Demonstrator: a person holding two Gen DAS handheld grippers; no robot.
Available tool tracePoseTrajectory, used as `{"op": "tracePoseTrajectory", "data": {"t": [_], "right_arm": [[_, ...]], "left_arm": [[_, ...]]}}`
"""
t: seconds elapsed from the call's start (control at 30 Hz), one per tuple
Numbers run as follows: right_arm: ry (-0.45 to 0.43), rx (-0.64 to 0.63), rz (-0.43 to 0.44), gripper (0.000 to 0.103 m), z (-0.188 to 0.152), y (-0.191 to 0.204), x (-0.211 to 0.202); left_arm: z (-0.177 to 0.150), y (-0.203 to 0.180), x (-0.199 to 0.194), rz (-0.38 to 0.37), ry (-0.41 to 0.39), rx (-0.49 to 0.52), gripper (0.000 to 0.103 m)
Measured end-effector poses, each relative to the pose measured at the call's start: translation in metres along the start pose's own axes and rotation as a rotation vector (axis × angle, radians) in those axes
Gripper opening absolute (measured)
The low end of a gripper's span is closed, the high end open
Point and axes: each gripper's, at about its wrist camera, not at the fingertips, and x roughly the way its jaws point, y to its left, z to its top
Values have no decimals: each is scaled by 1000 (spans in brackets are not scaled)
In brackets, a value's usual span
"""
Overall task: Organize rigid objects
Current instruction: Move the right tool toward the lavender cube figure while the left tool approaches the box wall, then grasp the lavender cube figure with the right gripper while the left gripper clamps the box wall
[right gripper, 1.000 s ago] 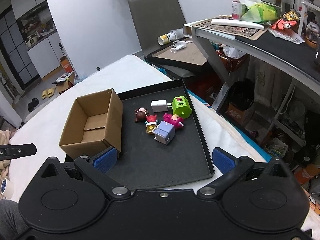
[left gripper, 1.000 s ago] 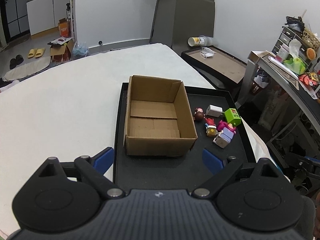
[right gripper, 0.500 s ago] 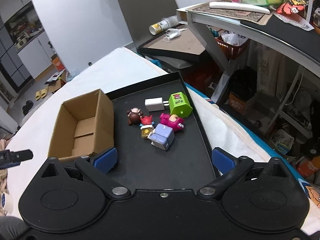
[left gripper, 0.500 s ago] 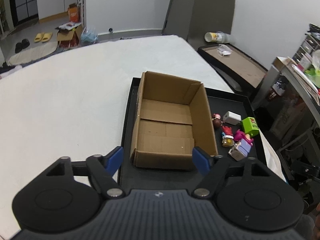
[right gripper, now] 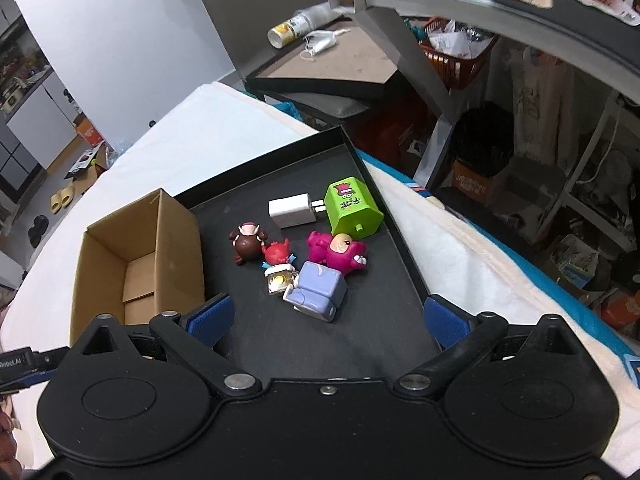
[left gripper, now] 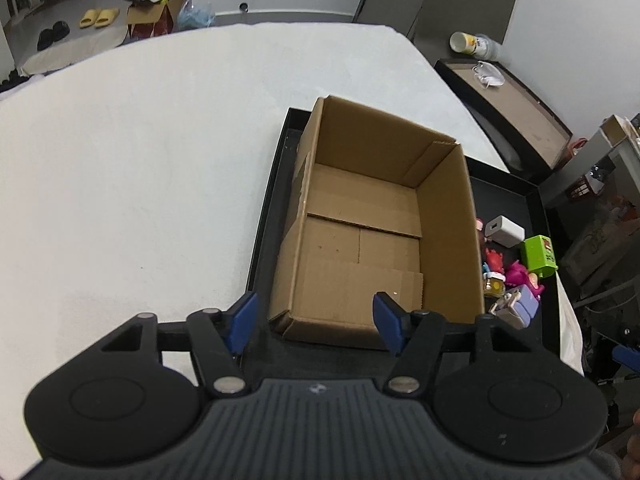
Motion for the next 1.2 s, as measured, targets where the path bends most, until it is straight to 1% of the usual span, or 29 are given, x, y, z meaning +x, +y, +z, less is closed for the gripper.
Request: {"op": "tracePoseTrajectory", "data": {"t": [0.07, 0.23, 0.37, 0.5, 0.53, 0.57, 0.73, 0.8, 0.87, 0.93, 0.97, 1.0, 1.1, 1.2], "right_arm": [[15, 7, -1, 102, 3, 2, 9], [53, 22, -10, 102, 9, 8, 34], [75, 40, -19, 102, 14, 11, 54], [108, 81, -23, 102, 19, 12, 77], [111, 83, -25, 102, 19, 14, 81], [116, 81, -33, 102, 19, 15, 85], [147, 81, -73, 102, 20, 20, 105], [153, 75, -104, 101, 18, 21, 112], [173, 62, -124, 88, 17, 22, 118], [211, 69, -97, 54, 14, 20, 124], [228, 80, -69, 48, 13, 17, 126], [236, 83, -69, 46, 12, 16, 126], [227, 61, -76, 45, 7, 16, 121], [234, 85, -68, 45, 3, 13, 116]], "left_arm": [[1, 3, 8, 12, 14, -15, 61], [5, 7, 24, 14, 43, -52, 60], [8, 9, 35, 21, 56, -75, 55], [14, 12, 45, 23, 76, -95, 52], [16, 12, 47, 24, 81, -97, 50], [17, 12, 48, 24, 86, -95, 46], [23, 7, 55, 20, 122, -73, 43], [23, 5, 56, 25, 119, -70, 43], [22, 5, 57, 30, 113, -67, 40], [21, 6, 59, 41, 111, -66, 37], [20, 7, 59, 44, 109, -66, 35], [18, 7, 59, 45, 106, -65, 33], [14, 9, 58, 48, 85, -58, 27], [10, 11, 56, 40, 72, -42, 20]]}}
